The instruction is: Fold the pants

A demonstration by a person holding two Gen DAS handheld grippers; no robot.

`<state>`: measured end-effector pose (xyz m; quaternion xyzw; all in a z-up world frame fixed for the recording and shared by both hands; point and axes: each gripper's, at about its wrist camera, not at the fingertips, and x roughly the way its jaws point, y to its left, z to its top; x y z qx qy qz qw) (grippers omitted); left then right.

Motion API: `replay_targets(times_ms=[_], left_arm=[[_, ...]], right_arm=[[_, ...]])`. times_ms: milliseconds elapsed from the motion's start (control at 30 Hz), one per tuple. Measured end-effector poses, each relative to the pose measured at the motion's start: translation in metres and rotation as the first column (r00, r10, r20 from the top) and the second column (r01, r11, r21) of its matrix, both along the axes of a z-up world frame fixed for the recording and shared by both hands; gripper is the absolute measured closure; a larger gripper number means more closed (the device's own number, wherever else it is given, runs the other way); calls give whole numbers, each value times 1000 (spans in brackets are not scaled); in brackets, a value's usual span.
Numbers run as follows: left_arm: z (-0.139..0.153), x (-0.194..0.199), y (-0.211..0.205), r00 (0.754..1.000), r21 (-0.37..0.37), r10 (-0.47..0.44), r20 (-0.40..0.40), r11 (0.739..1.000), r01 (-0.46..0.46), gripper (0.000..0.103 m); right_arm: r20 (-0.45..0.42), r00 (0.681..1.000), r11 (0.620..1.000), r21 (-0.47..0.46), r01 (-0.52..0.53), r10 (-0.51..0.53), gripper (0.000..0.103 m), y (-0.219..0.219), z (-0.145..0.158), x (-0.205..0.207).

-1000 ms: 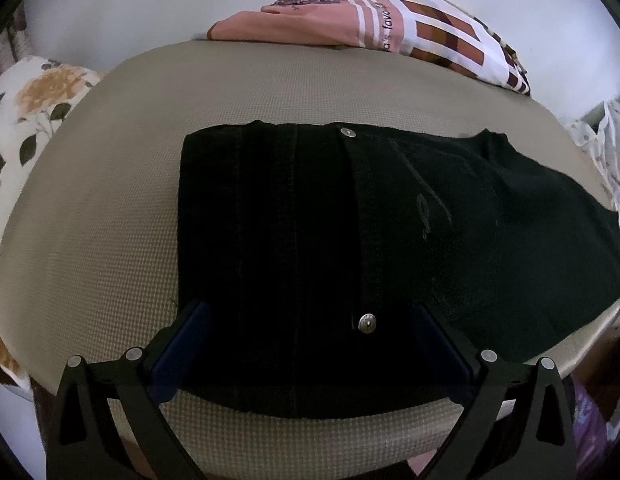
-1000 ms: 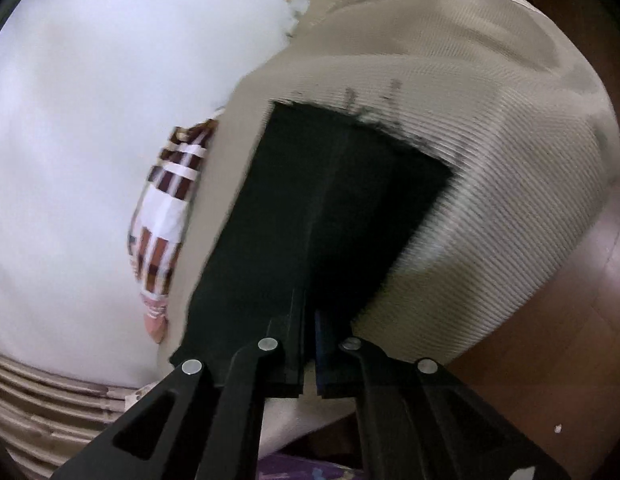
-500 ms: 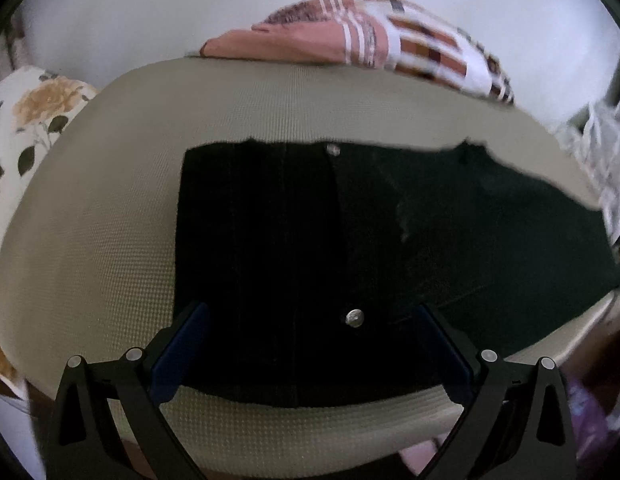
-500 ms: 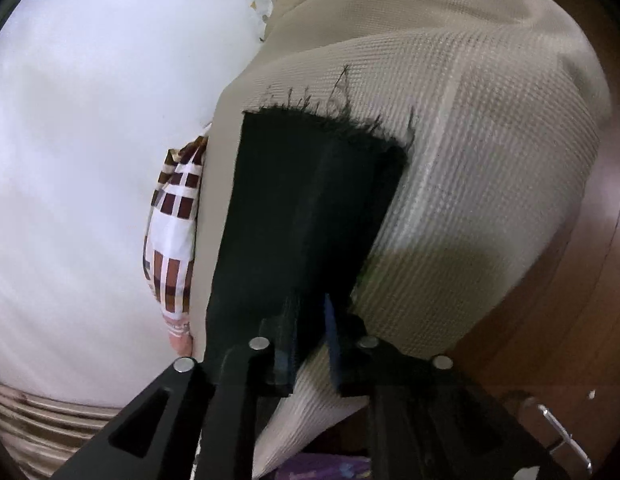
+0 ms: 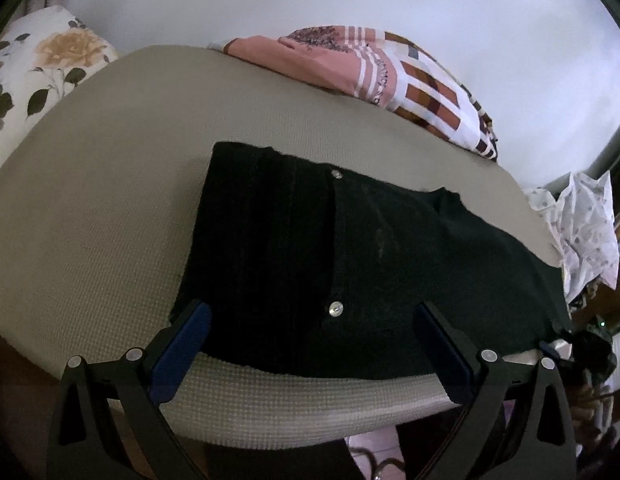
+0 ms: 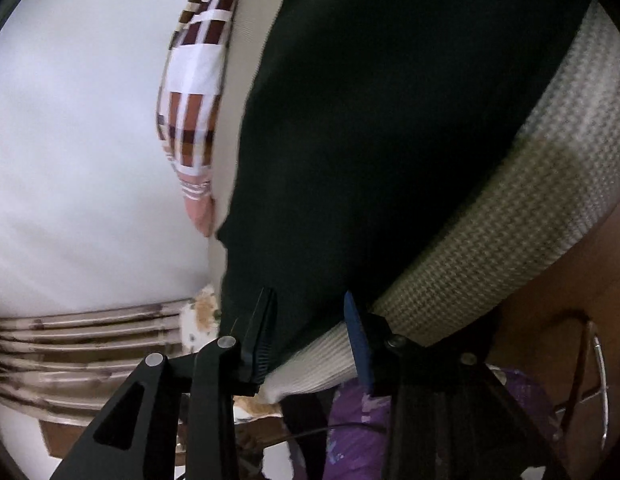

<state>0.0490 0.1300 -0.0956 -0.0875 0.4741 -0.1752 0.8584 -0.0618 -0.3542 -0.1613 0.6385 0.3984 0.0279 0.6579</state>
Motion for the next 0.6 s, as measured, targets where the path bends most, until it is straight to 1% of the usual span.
replay_targets(times_ms=[100,167,233,267,333,400,467,533,600], left_arm=[[-3,1,3,1000,-21,12,-19,1000,-12,2],[-3,0,5,1000,-33,16,-24,999,-17,2],[-3,1,6,1000,-40,18,-24,999,-19,2],[-3,0,7,999,-41,22,-27,999,-23,2],[-5,2,8,999,-43,27,-31,999,-28,2],[-5,2,11,999,-37,39,-35,999,-40,2],[-4,3,16,997,-36,60,-44,997,-61,2],[-4,4,23,995,-56,81,-52,995,-84,2],[-5,4,29,993,-82,105,-57,991,-110,2]], right_arm=[[-6,1000,1000,-23,6,-6,69,3,2,5],[-3,1000,1000,-13,9,-9,68,6,1,9],[9,1000,1000,-29,-12,12,68,13,2,16],[10,1000,999,-47,-18,19,70,13,3,20],[-11,999,994,-108,-32,31,95,19,5,26],[-36,999,990,-131,-44,39,97,21,3,24],[-36,998,987,-151,-47,42,97,22,7,19],[-31,998,982,-178,-59,55,98,26,16,15],[-47,997,978,-195,-75,67,99,27,16,11]])
